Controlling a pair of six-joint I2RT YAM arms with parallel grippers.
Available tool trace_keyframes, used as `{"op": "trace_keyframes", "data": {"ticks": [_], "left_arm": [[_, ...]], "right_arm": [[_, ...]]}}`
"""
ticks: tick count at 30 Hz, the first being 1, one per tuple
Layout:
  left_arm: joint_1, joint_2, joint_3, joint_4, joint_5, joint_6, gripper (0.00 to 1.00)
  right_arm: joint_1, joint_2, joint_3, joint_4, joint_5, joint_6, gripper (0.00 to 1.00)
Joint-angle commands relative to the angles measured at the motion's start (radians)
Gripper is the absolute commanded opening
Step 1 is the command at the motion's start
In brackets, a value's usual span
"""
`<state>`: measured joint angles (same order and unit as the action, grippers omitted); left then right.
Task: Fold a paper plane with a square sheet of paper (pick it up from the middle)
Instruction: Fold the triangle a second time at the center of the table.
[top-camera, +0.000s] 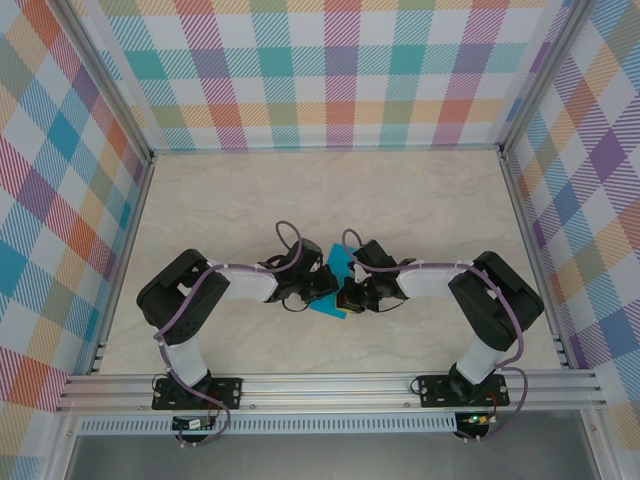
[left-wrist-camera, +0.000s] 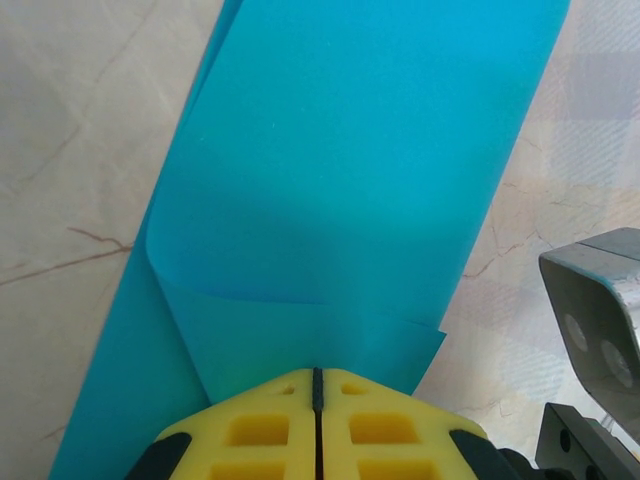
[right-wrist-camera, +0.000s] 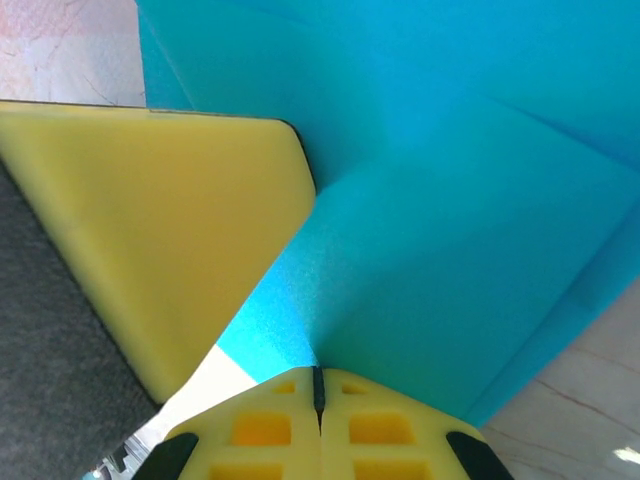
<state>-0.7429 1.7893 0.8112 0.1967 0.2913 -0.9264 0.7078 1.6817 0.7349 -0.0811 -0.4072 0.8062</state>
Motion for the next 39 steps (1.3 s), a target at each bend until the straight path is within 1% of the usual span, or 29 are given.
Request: {"op": "trace_keyframes", "data": {"ticks": [1, 15, 25, 34, 39], "left_arm": [[0.041, 0.029, 0.006, -0.089, -0.087, 0.032, 0.07], [0.137, 0.041, 0.027, -0.097, -0.060, 0.076, 0.07], [0.188, 0.017, 0.038, -0.125, -0.040, 0.112, 0.07], [0.194, -0.057, 0.062, -0.193, -0.056, 0.143, 0.07], [0.180, -0.112, 0.034, -0.155, -0.018, 0.121, 0.08]], "right_arm": [[0.010, 0.074, -0.039, -0.151, 0.091, -0.026, 0.04], [0.010, 0.076, -0.034, -0.154, 0.076, -0.040, 0.04], [0.010, 0.082, -0.029, -0.149, 0.058, -0.049, 0.04], [0.010, 0.078, -0.021, -0.138, 0.048, -0.050, 0.05], [0.010, 0.077, -0.010, -0.143, 0.044, -0.052, 0.05]]}}
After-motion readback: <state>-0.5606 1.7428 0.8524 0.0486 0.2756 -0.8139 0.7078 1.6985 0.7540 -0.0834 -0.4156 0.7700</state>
